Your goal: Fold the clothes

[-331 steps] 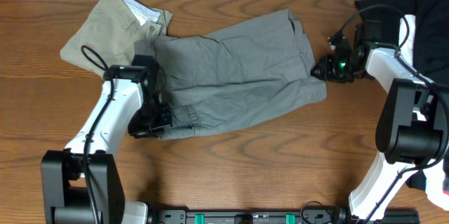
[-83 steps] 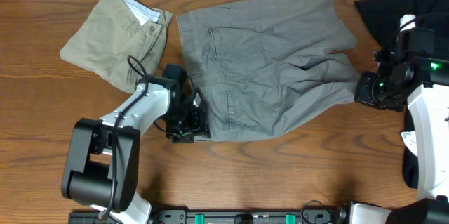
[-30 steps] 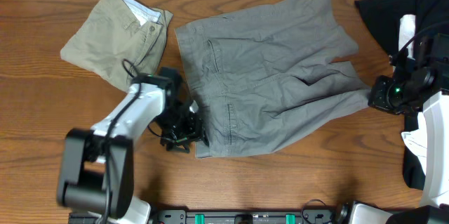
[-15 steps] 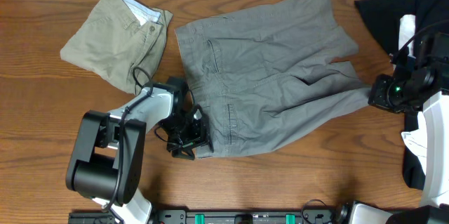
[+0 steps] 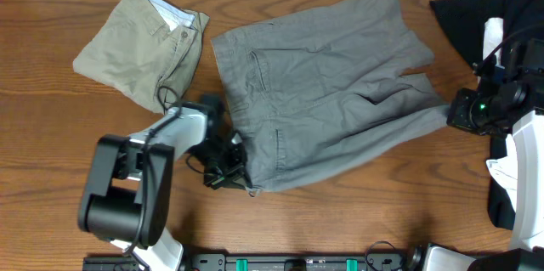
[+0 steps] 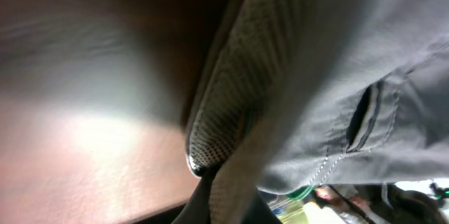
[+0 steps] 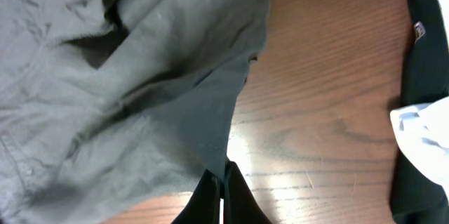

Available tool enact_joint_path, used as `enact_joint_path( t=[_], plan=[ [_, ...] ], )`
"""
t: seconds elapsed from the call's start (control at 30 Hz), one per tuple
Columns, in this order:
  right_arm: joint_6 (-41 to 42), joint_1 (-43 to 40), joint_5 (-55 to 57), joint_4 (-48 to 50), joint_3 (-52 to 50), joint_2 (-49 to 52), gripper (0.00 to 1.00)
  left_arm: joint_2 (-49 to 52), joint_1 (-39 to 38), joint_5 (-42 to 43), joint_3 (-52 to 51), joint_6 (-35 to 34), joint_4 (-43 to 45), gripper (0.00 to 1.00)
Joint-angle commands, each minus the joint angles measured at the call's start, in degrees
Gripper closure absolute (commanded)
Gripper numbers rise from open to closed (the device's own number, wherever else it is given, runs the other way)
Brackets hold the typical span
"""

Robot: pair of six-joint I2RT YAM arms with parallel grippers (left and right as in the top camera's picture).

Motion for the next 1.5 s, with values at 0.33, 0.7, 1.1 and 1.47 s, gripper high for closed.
enact_joint_path(
  t=[0.33,0.7,1.1,1.47],
  plan=[
    [4.2,-1.8,1.3,6.1,6.0,-10.1,0.99,-37.6,15.9,-5.2,7.9,13.4,-11.3,0.94],
    [6.4,-1.8,1.3,8.6,11.3,-18.4,0.99,-52.5,15.9,-9.2,13.7,14.7,-13.6,0.94],
    [6.4,0.7,1.2,7.7,10.8,-10.3,0.99,-47.2,15.9,-13.2,13.6,17.9,-19.4,0.94],
    [4.4,1.7,-3.5,9.4,10.8,0.4,0.99,-38.8,12.9,-12.9,13.6,19.1,-18.5,0.94]
  ],
)
